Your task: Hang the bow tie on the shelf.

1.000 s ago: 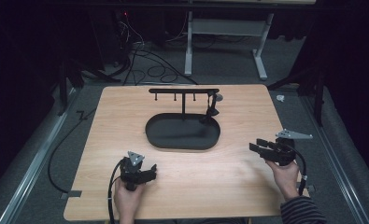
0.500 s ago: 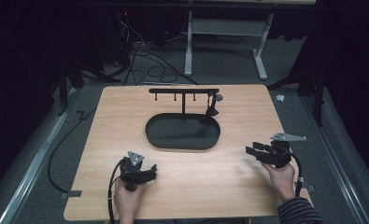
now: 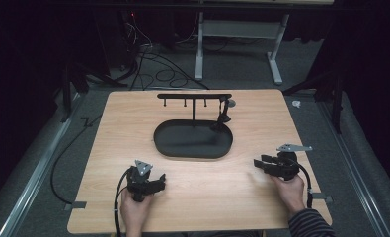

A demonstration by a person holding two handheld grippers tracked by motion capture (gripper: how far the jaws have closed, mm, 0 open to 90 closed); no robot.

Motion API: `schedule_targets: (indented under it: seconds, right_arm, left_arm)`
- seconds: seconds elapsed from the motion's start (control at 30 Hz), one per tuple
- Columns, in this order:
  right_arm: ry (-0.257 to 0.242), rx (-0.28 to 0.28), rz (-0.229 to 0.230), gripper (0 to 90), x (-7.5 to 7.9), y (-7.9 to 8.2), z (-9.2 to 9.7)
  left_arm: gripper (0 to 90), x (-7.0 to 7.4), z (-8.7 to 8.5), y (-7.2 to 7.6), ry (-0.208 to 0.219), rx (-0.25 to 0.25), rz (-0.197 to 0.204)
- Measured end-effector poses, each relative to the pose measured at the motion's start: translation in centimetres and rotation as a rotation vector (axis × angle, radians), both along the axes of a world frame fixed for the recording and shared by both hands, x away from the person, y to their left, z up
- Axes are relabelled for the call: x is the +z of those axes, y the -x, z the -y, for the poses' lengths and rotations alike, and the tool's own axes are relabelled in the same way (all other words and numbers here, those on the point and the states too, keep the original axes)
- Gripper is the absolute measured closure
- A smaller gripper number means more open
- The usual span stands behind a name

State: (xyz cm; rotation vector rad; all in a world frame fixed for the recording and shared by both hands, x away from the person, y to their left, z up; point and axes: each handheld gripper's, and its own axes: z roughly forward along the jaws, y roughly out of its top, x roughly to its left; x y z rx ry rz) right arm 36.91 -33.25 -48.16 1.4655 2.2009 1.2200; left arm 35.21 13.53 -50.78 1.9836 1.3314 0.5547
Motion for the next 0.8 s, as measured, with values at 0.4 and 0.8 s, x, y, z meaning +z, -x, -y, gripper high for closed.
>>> schedule_targets:
  seconds: [0.4, 0.8]
  right_arm:
    - [0.019, 0.010, -0.003, 52.9, -0.8, -0.4, -0.9]
    - [0.056, 0.021, -0.003, 53.0, -1.5, -0.6, -1.7]
  left_arm:
    - [17.6, 0.0, 0.0, 0.0, 0.001, -0.001, -0.001]
    - [17.6, 0.0, 0.0, 0.0, 0.001, -0.001, -0.001]
